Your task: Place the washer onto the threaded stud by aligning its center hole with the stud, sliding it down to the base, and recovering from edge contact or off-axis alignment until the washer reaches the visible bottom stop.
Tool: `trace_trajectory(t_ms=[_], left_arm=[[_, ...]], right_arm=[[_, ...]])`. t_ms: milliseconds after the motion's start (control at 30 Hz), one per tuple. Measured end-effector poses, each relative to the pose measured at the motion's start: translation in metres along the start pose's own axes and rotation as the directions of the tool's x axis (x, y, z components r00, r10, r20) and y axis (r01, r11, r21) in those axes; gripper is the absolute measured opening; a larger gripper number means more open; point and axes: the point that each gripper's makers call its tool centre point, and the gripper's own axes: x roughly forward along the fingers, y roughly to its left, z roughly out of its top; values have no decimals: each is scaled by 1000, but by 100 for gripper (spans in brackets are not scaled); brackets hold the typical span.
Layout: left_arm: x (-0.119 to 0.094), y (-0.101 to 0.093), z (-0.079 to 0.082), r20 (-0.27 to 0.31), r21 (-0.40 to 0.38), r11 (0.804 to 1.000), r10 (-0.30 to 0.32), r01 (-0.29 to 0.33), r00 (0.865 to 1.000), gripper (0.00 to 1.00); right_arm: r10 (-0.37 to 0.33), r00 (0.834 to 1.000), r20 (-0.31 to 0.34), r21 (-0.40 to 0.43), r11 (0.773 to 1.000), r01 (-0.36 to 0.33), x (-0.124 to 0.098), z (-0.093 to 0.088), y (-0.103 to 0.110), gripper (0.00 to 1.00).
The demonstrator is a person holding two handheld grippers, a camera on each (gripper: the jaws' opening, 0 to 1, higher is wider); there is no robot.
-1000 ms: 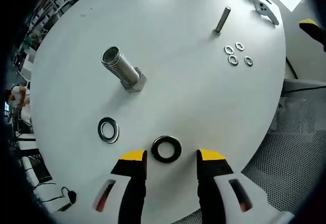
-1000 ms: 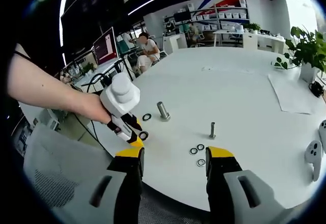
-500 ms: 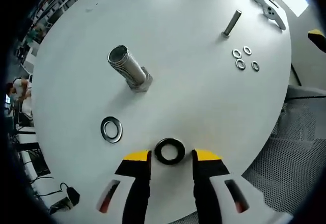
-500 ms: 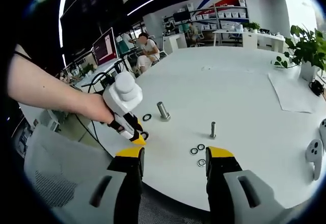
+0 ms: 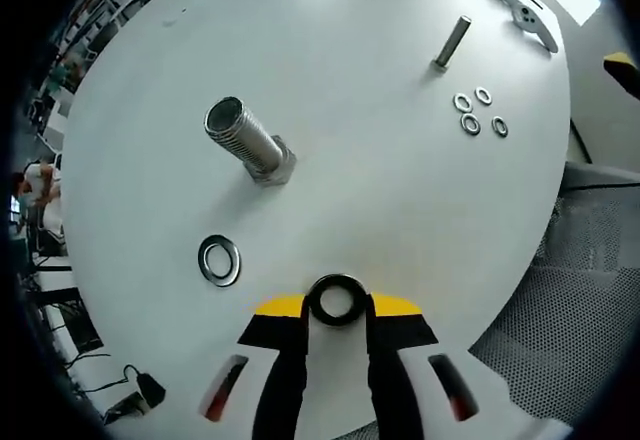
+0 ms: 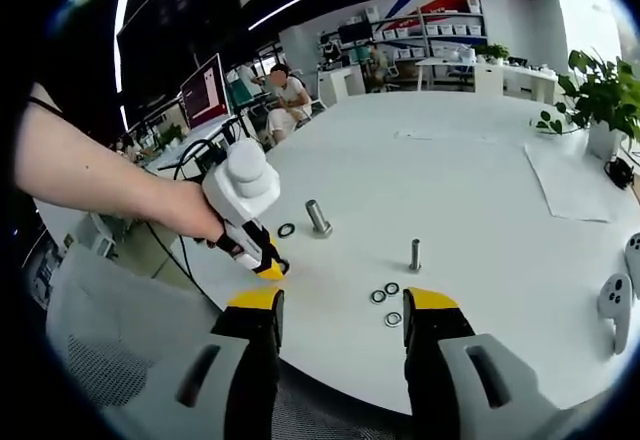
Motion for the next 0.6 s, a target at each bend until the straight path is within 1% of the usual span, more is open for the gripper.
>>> trace_trajectory(t_ms=[100, 167, 267, 467, 600], left_arm=[[0, 0, 1, -11, 9, 1000, -9, 9, 1000, 20], [0, 1, 1, -32, 12, 1000, -18, 18, 999, 20], [0, -1, 1, -46, 10, 1000, -9, 9, 999, 20], [-1, 0, -1, -13, 11, 1000, -12, 12, 1000, 19], [-1, -1, -2, 8, 55, 999, -4, 4, 1000, 19]], right_arm=[[-5, 1000, 0, 3, 1000, 5, 0, 0, -2, 50], [-7, 1000, -3, 6, 1000, 7, 0, -1, -2, 50], [-5, 1000, -8, -4, 1000, 5, 0, -2, -1, 50], [-9, 1000, -11, -5, 1000, 9, 0, -3, -1, 50], [-11, 1000, -14, -6, 1000, 11, 0, -3, -2, 50]])
